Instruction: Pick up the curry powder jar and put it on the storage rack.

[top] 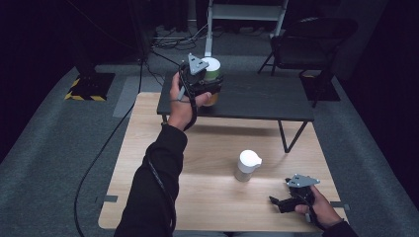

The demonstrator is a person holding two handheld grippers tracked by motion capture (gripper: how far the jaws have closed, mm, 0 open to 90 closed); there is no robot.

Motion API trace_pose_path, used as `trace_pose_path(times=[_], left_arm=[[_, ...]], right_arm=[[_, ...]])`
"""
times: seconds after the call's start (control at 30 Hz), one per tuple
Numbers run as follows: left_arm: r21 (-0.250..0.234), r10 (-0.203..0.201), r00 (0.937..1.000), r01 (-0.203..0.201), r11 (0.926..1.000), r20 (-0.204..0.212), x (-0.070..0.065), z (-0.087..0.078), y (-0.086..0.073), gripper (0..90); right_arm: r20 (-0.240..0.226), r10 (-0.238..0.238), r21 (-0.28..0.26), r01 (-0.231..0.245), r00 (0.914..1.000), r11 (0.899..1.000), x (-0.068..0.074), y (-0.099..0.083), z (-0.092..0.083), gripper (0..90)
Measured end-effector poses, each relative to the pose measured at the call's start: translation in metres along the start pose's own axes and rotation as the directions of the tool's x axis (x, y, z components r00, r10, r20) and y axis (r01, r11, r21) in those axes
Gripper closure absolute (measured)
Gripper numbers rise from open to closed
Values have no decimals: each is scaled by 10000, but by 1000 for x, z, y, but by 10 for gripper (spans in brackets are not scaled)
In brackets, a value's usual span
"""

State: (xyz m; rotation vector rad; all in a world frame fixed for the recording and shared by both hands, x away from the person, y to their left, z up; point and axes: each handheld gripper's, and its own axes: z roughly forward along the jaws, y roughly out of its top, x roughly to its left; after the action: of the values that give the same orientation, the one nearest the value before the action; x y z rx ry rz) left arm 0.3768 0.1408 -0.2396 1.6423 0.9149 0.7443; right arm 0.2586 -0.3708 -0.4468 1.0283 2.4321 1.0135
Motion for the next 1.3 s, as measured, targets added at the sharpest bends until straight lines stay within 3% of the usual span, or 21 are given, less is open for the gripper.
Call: trace_pose_path(times=[0.2, 0.6, 1.3], left_arm=[[-69, -112, 9999, 112, 9999, -48, 2, 6, -2, 349], [325, -99, 9999, 102, 9994, -100, 3, 17, -11, 347], [202, -6, 10000, 6, 9998, -39, 0, 20, -19, 346]], right_arm=[[2, -2, -2, 2, 10000, 10000, 0, 0, 0, 0], [2, -6, -4, 6, 10000, 10000, 0, 0, 0, 0], [-21, -20, 5, 20, 10000, 10000, -1, 0, 0, 0]])
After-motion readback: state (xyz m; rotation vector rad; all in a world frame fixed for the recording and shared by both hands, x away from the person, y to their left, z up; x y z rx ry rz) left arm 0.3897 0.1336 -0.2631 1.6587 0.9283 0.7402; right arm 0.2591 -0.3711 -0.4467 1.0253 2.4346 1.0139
